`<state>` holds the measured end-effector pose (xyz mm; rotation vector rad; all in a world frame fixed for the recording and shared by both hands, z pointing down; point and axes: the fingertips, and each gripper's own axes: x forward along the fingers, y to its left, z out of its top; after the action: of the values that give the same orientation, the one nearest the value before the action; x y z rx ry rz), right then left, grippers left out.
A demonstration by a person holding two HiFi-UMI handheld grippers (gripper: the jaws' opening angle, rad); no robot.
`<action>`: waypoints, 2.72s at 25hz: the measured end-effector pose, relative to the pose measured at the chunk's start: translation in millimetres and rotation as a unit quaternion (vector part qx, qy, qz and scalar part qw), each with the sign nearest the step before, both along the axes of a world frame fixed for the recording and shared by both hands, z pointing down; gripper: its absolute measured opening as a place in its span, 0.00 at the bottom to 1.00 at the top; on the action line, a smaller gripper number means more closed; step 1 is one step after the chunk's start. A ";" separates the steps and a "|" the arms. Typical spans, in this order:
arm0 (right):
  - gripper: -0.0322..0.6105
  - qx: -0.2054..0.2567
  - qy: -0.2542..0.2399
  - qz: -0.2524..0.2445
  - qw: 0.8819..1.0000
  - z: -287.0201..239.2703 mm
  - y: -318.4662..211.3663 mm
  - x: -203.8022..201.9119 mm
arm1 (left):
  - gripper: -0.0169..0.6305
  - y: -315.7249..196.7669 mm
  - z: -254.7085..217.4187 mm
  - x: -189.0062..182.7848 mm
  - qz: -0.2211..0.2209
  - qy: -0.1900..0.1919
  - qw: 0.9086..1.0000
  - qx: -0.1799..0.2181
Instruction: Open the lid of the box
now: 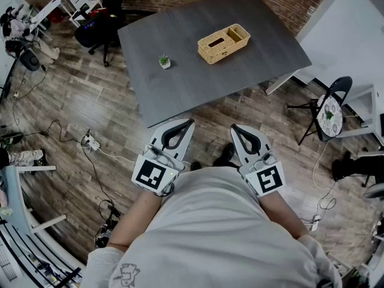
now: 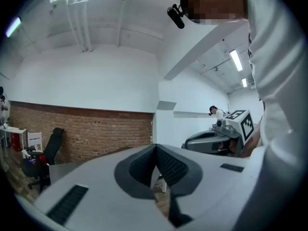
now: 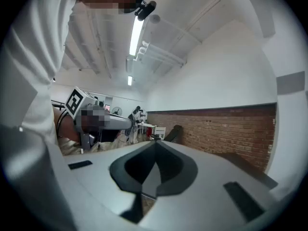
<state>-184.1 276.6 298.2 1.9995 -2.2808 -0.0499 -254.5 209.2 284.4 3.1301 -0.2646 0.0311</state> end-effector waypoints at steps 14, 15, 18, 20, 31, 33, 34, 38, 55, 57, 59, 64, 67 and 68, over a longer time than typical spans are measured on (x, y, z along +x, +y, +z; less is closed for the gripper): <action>0.06 0.001 0.016 0.001 1.000 4.3 -19.3 53.0 | 0.04 -16.9 3.6 48.8 -0.005 -0.005 1.000 0.006; 0.06 0.000 0.011 0.000 1.000 4.1 -21.7 58.2 | 0.04 -19.0 4.0 54.4 -0.006 -0.007 1.000 0.006; 0.06 0.003 0.007 0.001 1.000 2.4 -27.4 73.3 | 0.04 -24.5 5.5 69.7 -0.005 -0.011 1.000 0.003; 0.06 0.006 0.014 0.003 1.000 1.4 -30.1 86.0 | 0.04 -27.8 6.5 81.0 -0.006 -0.012 1.000 -0.001; 0.11 0.000 -0.003 0.005 1.000 7.2 -41.2 168.6 | 0.04 -37.8 19.2 163.8 -0.001 -0.022 1.000 -0.011; 0.15 -0.005 -0.003 0.005 1.000 10.5 -42.4 182.9 | 0.04 -38.7 20.6 176.1 -0.001 -0.022 1.000 -0.012; 0.17 -0.007 -0.002 0.005 1.000 12.2 -43.0 190.0 | 0.04 -38.7 18.1 183.2 0.002 -0.020 1.000 -0.011; 0.23 -0.008 0.002 -0.002 1.000 16.6 -44.8 216.1 | 0.04 -42.5 21.6 206.0 -0.001 -0.030 0.999 -0.013; 0.32 -0.035 -0.014 -0.017 0.999 34.5 -49.6 263.7 | 0.04 -47.6 34.4 261.3 0.003 -0.042 0.999 -0.026; 0.33 -0.032 -0.016 -0.019 0.999 33.9 -56.9 264.5 | 0.04 -54.4 35.8 262.1 0.001 -0.041 0.999 -0.028; 0.33 -0.037 -0.018 -0.019 0.999 37.6 -64.1 264.7 | 0.04 -62.2 38.5 263.2 0.002 -0.040 0.999 -0.032; 0.35 -0.050 -0.020 -0.026 0.998 44.0 -85.6 259.2 | 0.04 -85.4 39.8 262.5 0.008 -0.036 0.999 -0.036; 0.35 -0.061 -0.016 -0.025 0.998 48.8 -105.4 259.7 | 0.04 -105.8 39.2 263.4 0.009 -0.031 0.999 -0.039; 0.36 -0.065 -0.018 -0.026 0.997 50.1 -111.2 258.7 | 0.04 -112.1 42.3 262.4 0.009 -0.035 0.998 -0.042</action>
<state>74.6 165.3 348.3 1.8925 -2.2923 0.1277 7.9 97.2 326.7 3.0515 -0.2278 0.1491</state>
